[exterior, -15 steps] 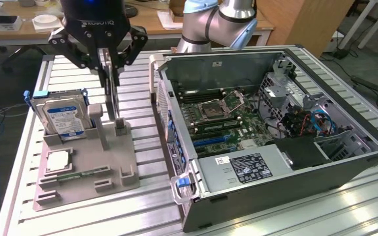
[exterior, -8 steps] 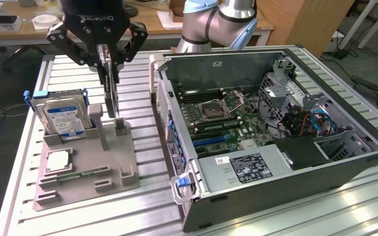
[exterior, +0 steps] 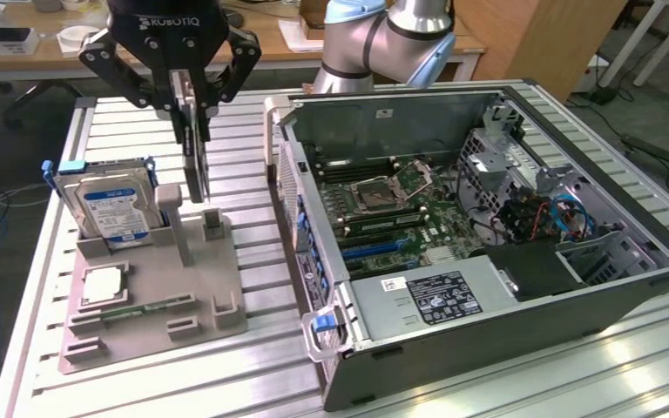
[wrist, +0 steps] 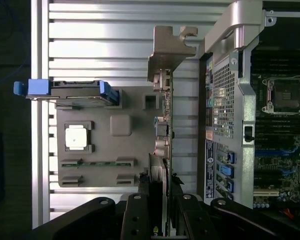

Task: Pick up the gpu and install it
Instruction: 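Pick up the gpu and move the gpu toward the slot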

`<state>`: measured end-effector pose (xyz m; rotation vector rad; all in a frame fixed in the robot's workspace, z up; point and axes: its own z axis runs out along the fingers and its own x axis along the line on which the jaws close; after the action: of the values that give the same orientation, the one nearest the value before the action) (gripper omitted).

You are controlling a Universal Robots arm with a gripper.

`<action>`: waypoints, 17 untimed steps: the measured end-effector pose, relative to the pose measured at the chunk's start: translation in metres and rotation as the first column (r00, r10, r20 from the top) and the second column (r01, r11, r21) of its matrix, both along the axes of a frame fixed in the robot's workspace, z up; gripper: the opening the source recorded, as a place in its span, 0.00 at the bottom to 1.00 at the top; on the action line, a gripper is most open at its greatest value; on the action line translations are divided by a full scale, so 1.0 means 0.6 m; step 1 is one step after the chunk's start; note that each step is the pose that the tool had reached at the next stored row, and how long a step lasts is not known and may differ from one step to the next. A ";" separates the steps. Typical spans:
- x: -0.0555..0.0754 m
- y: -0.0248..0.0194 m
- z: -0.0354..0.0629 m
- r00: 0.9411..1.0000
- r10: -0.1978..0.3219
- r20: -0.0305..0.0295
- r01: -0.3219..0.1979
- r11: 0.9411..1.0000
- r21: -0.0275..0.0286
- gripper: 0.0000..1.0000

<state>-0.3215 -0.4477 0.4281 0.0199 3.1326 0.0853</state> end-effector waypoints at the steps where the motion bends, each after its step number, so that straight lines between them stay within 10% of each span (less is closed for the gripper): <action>1: 0.000 0.0000 0.000 1.000 0.000 0.000 0.000 1.000 0.000 0.26; 17: 0.019 0.0000 0.000 1.000 0.000 0.000 0.000 1.000 0.002 0.26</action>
<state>-0.3100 -0.4477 0.4283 0.0199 3.1327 0.0884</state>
